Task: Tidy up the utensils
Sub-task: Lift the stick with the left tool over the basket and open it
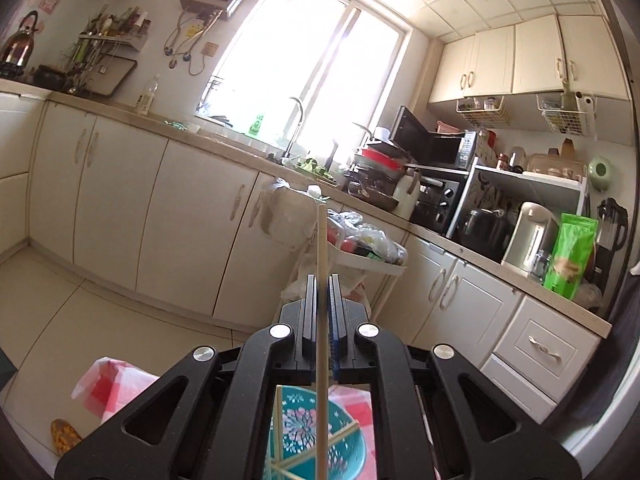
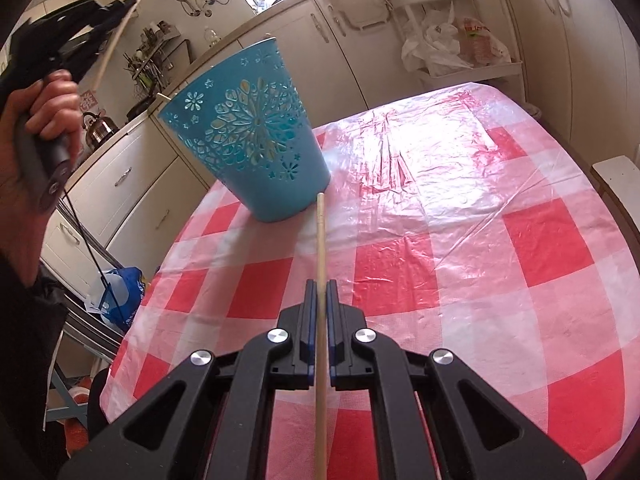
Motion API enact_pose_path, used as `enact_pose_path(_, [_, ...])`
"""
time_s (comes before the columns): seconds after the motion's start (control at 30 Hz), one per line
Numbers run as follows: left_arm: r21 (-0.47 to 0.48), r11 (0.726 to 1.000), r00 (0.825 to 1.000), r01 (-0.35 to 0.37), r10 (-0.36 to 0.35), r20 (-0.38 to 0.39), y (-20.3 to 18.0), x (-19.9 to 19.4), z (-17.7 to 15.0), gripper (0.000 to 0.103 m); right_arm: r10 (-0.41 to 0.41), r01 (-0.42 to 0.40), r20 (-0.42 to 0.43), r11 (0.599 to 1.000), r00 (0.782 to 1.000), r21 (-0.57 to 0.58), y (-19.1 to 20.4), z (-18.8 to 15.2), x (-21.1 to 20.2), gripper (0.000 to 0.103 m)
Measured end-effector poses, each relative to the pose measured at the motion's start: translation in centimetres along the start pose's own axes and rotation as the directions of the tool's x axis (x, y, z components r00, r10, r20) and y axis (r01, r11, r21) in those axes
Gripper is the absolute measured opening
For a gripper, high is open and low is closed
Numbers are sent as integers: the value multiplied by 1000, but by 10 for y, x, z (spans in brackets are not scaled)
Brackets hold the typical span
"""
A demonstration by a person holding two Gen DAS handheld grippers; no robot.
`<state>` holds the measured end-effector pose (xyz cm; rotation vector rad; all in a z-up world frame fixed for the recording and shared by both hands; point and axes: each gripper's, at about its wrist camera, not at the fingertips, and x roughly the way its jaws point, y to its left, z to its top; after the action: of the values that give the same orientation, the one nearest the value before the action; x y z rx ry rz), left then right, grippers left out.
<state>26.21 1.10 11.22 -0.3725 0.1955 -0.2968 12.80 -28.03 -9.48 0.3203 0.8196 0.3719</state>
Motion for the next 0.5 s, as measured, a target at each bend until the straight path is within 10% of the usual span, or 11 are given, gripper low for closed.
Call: enact_pose_path(0.5, [10,991,987,-136,135,90,18,42,-35,5,29,-27,-34,998,999,51,-9,4,5,6])
